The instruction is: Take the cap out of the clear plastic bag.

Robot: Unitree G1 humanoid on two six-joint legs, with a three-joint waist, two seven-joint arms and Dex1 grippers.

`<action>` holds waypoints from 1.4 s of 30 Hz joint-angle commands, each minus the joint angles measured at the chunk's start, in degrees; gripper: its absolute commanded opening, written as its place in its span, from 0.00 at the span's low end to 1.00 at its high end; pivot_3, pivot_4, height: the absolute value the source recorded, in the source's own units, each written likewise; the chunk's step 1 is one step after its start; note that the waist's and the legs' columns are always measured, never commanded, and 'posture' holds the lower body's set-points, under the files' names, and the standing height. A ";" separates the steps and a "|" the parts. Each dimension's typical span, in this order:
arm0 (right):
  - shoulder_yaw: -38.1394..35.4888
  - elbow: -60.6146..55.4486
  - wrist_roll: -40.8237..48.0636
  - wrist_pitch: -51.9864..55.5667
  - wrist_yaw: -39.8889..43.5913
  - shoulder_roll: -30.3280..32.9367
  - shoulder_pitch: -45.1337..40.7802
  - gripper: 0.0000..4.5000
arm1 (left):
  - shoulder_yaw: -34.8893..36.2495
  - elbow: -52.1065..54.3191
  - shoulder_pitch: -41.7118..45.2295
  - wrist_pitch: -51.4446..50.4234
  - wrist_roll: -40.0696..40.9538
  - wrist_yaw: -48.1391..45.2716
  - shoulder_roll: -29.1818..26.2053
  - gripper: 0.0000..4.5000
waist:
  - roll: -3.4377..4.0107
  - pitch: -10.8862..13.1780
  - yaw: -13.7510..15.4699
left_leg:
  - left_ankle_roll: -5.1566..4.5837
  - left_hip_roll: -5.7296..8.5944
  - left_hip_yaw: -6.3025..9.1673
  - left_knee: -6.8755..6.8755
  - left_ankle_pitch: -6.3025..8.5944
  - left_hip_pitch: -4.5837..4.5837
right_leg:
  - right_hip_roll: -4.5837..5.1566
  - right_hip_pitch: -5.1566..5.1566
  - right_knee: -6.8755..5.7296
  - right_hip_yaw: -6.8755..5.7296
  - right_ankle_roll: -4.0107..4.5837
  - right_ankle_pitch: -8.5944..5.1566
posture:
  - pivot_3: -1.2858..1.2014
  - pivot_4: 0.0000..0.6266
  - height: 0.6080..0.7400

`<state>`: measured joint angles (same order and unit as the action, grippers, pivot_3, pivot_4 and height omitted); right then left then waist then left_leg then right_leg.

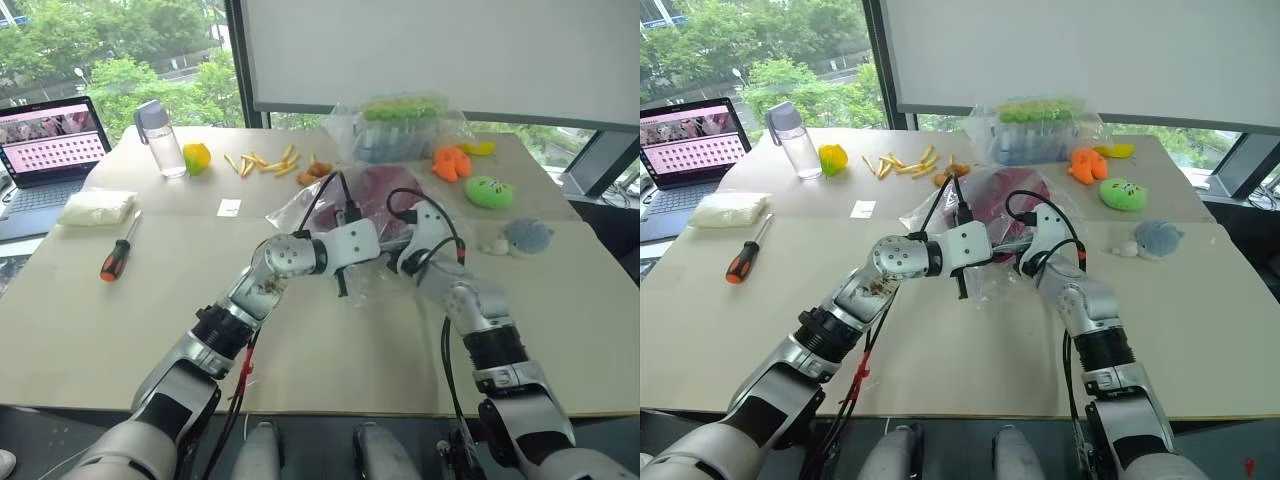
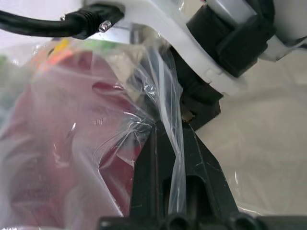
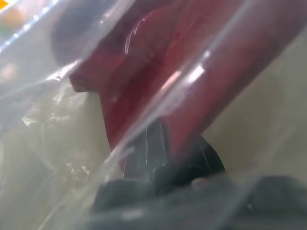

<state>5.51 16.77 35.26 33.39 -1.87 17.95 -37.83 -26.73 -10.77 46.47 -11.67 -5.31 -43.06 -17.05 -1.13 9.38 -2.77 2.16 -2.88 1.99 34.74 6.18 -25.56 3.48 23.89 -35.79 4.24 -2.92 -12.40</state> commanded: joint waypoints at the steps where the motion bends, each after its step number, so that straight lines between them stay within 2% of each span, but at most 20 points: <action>1: 1.30 6.24 -7.78 1.17 0.60 0.66 3.05 0.02 | 2.40 0.50 0.66 -1.03 -1.34 0.97 -0.77 0.00 | 0.00 -0.02 0.07 | 0.01 0.00 0.00 0.00 0.01 0.05 | 0.01 -0.03 0.03 0.00 0.01 0.00 | 0.52 0.24 1.00; 7: -3.67 2.85 -7.09 5.42 3.81 1.60 4.28 0.02 | 2.85 0.25 -0.08 -0.89 -1.73 1.15 -1.66 0.00 | 0.01 -0.03 0.17 | 0.03 -0.01 0.00 -0.06 0.02 0.06 | 0.02 -0.30 0.02 -0.01 0.02 -0.01 | 0.52 0.24 1.00; 12: -8.62 -6.18 2.01 20.58 9.55 4.32 6.51 0.02 | 2.89 -1.05 0.37 0.00 -1.91 1.90 -0.77 0.00 | 0.01 -0.03 0.67 | 0.02 0.00 0.00 -0.07 0.01 -0.05 | 0.04 -0.28 0.04 -0.01 0.01 -0.08 | 0.52 0.24 1.00; 16: -20.46 -9.78 14.46 33.82 4.96 -0.31 7.28 0.02 | 2.92 -2.09 1.26 0.82 -1.87 2.39 0.21 0.00 | 0.00 -0.03 0.68 | -0.03 -0.01 -0.01 -0.14 0.03 -0.07 | 0.03 -0.25 0.04 -0.02 0.02 -0.17 | 0.52 0.24 1.00; 19: -24.00 -10.97 16.21 37.16 1.89 -2.19 7.43 0.02 | 2.91 -2.87 1.70 1.25 -1.68 2.51 0.23 0.00 | 0.00 -0.03 0.18 | -0.07 -0.01 -0.02 -0.30 0.01 -0.07 | 0.01 -0.12 0.01 0.00 0.04 -0.18 | 0.52 0.24 1.00; 21: -26.15 -12.14 16.68 39.00 -1.20 -3.39 8.38 0.02 | 2.89 -3.24 1.92 1.52 -1.55 2.55 0.02 0.00 | 0.01 -0.03 0.07 | -0.45 0.00 -0.02 -0.40 -0.22 -0.13 | -0.01 0.11 -0.07 0.05 0.07 -0.18 | 0.52 0.24 1.00; 24: -22.61 -14.74 12.34 39.37 -1.34 -0.72 12.20 0.02 | 3.07 -3.88 2.24 1.87 -1.50 2.64 -0.34 0.00 | 0.01 -0.03 0.25 | -0.49 0.01 -0.02 -0.52 -0.25 -0.15 | -0.04 0.22 -0.12 0.06 0.11 -0.21 | 0.52 0.24 1.00; 27: -11.57 -16.27 2.87 34.37 1.62 7.28 15.54 0.02 | 3.01 -4.45 2.54 2.23 -1.21 2.71 -0.60 0.00 | 0.03 -0.04 0.72 | -0.49 0.10 -0.03 -0.50 -0.25 -0.25 | 0.04 0.21 -0.07 0.08 0.06 -0.30 | 0.52 0.24 1.00; 31: -8.24 -16.83 0.34 30.19 6.09 10.57 15.77 0.02 | 2.88 -4.99 2.97 2.65 -0.94 2.68 -0.93 0.00 | 0.02 -0.04 1.03 | -0.47 0.12 -0.03 -0.39 -0.24 -0.32 | 0.06 0.15 0.08 0.09 0.03 -0.32 | 0.52 0.24 1.00; 33: -10.19 -16.81 1.49 29.12 6.75 8.98 14.74 0.02 | 2.91 -5.24 3.17 2.90 -0.97 2.67 -0.98 0.00 | -0.03 -0.05 1.10 | -0.29 0.12 -0.03 -0.34 -0.13 -0.36 | 0.06 0.16 0.07 0.09 0.03 -0.31 | 0.52 0.24 1.00; 37: -15.38 -17.17 5.36 29.99 7.05 4.26 12.06 0.32 | 2.73 -5.49 3.59 2.97 -0.85 2.77 -0.80 0.00 | -0.07 -0.05 0.60 | -0.23 0.09 -0.03 -0.30 -0.09 -0.34 | 0.04 0.17 0.07 0.09 0.04 -0.30 | 0.52 0.24 1.00; 38: -16.08 -17.32 5.97 30.43 7.08 3.45 10.95 0.35 | 2.73 -5.55 3.87 2.94 -0.80 2.80 -0.66 0.00 | -0.07 -0.03 0.32 | -0.24 0.09 -0.03 -0.28 -0.10 -0.39 | 0.04 0.23 0.05 0.10 0.05 -0.29 | 0.52 0.24 1.00; 42: -18.11 -17.94 7.70 32.70 6.75 1.76 7.84 0.68 | 3.12 -6.00 5.29 3.19 -0.28 2.36 -0.43 0.00 | -0.02 0.08 0.17 | -0.48 0.09 -0.02 -0.28 -0.25 -0.58 | 0.01 0.45 -0.08 0.10 0.03 -0.16 | 0.52 0.24 1.00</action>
<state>-10.50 -0.36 41.86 63.49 4.71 19.08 -30.37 -31.15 -14.83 49.13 -7.41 -4.14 -44.92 -14.41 -1.15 9.45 -2.60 1.67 -2.79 1.97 34.45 5.93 -26.17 3.49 24.36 -35.89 4.34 -2.89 -12.56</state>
